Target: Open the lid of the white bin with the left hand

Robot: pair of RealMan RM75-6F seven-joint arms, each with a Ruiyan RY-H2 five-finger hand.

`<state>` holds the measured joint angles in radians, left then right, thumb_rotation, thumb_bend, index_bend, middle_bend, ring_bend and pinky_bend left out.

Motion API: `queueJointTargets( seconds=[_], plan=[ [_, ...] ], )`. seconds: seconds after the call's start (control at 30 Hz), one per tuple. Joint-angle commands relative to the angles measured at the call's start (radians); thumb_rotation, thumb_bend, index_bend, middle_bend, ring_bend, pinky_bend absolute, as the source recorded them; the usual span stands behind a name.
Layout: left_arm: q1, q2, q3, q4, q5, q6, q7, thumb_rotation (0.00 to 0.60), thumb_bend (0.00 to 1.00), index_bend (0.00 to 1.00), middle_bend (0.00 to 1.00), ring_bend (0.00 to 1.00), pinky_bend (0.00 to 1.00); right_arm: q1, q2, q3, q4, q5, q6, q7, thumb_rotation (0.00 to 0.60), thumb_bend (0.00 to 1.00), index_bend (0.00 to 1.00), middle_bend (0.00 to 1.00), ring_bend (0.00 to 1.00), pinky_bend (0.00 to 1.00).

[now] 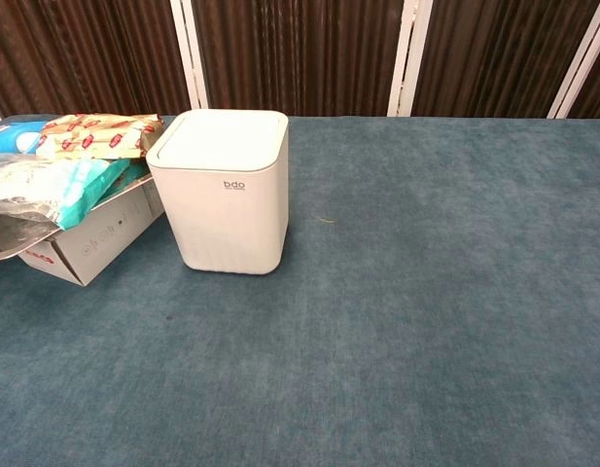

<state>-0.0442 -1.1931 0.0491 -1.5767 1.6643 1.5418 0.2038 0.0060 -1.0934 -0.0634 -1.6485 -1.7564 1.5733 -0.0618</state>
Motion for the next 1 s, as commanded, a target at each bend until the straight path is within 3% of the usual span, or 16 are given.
queueJointTargets(
  seconds=[0.03,0.17,0.2,0.23,0.3,0.33,0.4,0.43,0.5,0.6,0.83,1.0],
  plan=[
    [-0.001,-0.002,0.000,-0.001,-0.001,-0.003,0.002,0.600,0.42,0.00,0.00,0.00,0.01,-0.001,0.001,-0.001,0.000,-0.001,0.002,0.002,0.600,0.08,0.00,0.00,0.00,0.00],
    [-0.004,-0.031,-0.017,0.000,0.007,0.019,-0.010,0.600,0.42,0.00,0.00,0.00,0.09,-0.003,0.004,-0.002,-0.001,0.000,0.004,0.006,0.600,0.08,0.00,0.00,0.00,0.00],
    [-0.006,-0.043,-0.025,0.011,0.018,0.034,-0.013,0.600,0.42,0.00,0.00,0.00,0.13,-0.004,0.004,0.000,-0.002,0.001,0.007,0.006,0.600,0.08,0.00,0.00,0.00,0.00],
    [-0.012,-0.065,-0.039,0.029,0.038,0.059,-0.011,0.600,0.42,0.00,0.06,0.06,0.24,-0.006,0.003,0.001,-0.002,0.003,0.011,0.005,0.600,0.08,0.00,0.00,0.00,0.00],
    [-0.028,-0.098,-0.058,0.047,0.065,0.082,-0.015,0.600,0.43,0.00,0.36,0.32,0.55,-0.006,0.000,0.003,-0.002,0.007,0.010,0.001,0.600,0.08,0.00,0.00,0.00,0.00],
    [-0.039,-0.106,-0.058,0.036,0.070,0.069,-0.026,0.600,0.44,0.00,0.56,0.51,0.74,-0.006,-0.001,0.003,-0.003,0.009,0.007,-0.003,0.600,0.08,0.00,0.00,0.00,0.00],
    [-0.081,-0.083,-0.041,-0.039,0.073,-0.017,-0.072,0.600,0.44,0.00,0.82,0.75,0.95,-0.003,-0.005,0.003,-0.005,0.010,-0.001,-0.014,0.600,0.08,0.00,0.00,0.00,0.00],
    [-0.104,-0.065,-0.035,-0.080,0.068,-0.065,-0.091,0.600,0.44,0.00,0.90,0.83,0.98,-0.003,-0.007,0.004,-0.005,0.011,-0.003,-0.018,0.600,0.08,0.00,0.00,0.00,0.00],
    [-0.157,-0.033,-0.040,-0.174,0.027,-0.173,-0.097,0.600,0.45,0.00,0.98,0.92,1.00,-0.001,-0.010,0.003,-0.006,0.011,-0.009,-0.026,0.600,0.08,0.00,0.00,0.00,0.00],
    [-0.207,-0.050,-0.098,-0.272,-0.085,-0.261,-0.008,0.600,0.45,0.00,1.00,0.99,1.00,0.000,-0.012,0.003,-0.007,0.013,-0.015,-0.034,0.600,0.08,0.00,0.00,0.00,0.00],
    [-0.328,-0.145,-0.222,-0.389,-0.350,-0.385,0.240,0.600,0.46,0.00,1.00,1.00,1.00,0.000,-0.003,0.005,-0.007,0.016,-0.009,-0.015,0.600,0.08,0.00,0.00,0.00,0.00],
    [-0.407,-0.189,-0.276,-0.438,-0.524,-0.421,0.355,0.600,0.46,0.00,1.00,1.00,1.00,0.001,0.004,0.006,-0.006,0.016,-0.006,0.001,0.600,0.08,0.00,0.00,0.00,0.00]
  ],
)
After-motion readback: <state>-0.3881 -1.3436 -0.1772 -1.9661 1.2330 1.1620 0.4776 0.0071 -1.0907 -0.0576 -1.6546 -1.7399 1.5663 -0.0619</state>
